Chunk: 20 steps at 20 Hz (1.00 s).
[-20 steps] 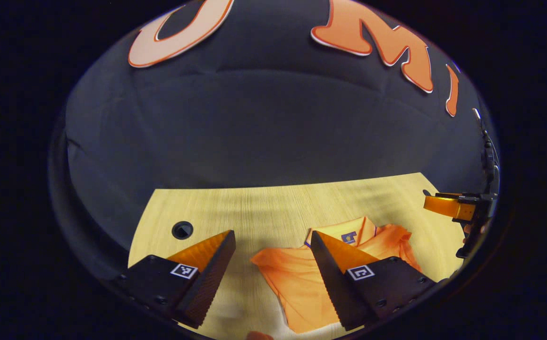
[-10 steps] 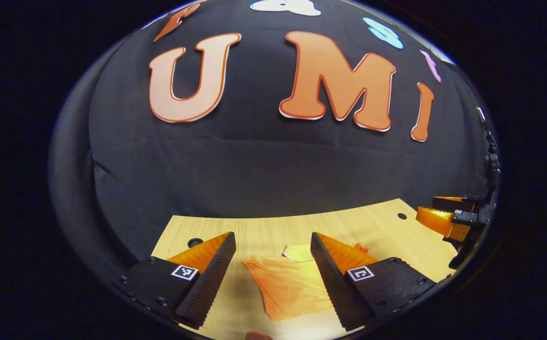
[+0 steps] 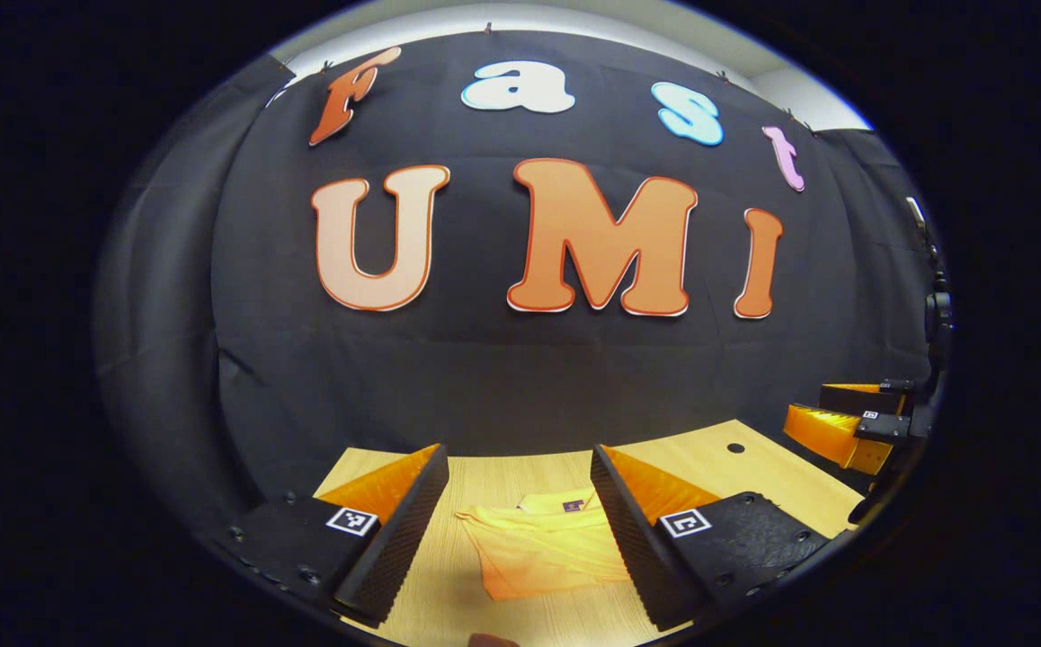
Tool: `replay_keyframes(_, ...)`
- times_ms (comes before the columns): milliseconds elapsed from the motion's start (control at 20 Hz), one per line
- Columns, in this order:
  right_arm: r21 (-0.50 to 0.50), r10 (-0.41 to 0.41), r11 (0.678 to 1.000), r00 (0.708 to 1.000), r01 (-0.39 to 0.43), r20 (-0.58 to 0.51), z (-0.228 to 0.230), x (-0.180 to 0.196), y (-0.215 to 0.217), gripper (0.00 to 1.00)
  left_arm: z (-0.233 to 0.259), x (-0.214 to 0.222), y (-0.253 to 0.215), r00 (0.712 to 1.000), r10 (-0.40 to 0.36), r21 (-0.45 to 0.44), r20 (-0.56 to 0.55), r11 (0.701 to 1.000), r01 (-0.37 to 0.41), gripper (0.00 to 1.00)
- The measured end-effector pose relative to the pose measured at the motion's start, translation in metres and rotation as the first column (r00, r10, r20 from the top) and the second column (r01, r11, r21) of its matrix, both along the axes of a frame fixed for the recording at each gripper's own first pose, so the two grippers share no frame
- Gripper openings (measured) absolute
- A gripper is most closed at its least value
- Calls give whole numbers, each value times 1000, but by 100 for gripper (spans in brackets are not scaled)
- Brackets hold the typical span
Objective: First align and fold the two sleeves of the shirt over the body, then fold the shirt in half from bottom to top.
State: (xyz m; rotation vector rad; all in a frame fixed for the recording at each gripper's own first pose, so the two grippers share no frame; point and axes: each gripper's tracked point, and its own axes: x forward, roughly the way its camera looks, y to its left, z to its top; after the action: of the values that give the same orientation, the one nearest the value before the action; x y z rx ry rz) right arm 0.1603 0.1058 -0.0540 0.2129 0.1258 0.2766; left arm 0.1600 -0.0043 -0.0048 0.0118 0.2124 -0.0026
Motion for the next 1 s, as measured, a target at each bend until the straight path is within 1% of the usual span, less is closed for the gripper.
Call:
replay_keyframes(100, -4, -9, 1000, 1000, 9, 19, 1, -17, -7, 95, 8, -18, -8, 999, 2, 2, 35, 1000, -2, 98)
replay_keyframes(200, 15, -15, 1000, 999, 14, 41, 4, -34, -14, 95, 9, -36, -16, 998, 12, -6, 60, 1000, -12, 98)
replay_keyframes(300, 34, -9, 999, 997, 7, 80, 8, -51, -17, 95, 9, -58, -23, 997, 24, -16, 79, 1000, -23, 98)
replay_keyframes(400, 30, -5, 1000, 994, 1, 111, 8, -65, -20, 95, 7, -75, -26, 995, 39, -8, 91, 999, -39, 98)
replay_keyframes(750, -22, 67, 998, 991, -65, 119, -8, -112, -14, 96, -5, -135, -47, 991, 84, 3, 100, 996, -85, 98)
replay_keyframes(900, -31, 78, 997, 987, -75, 142, -8, -128, -15, 96, -7, -158, -52, 989, 96, 41, 109, 994, -101, 98)
replay_keyframes(1000, -29, 97, 995, 985, -94, 143, -10, -139, -14, 96, -5, -174, -56, 987, 105, 48, 117, 993, -112, 98)
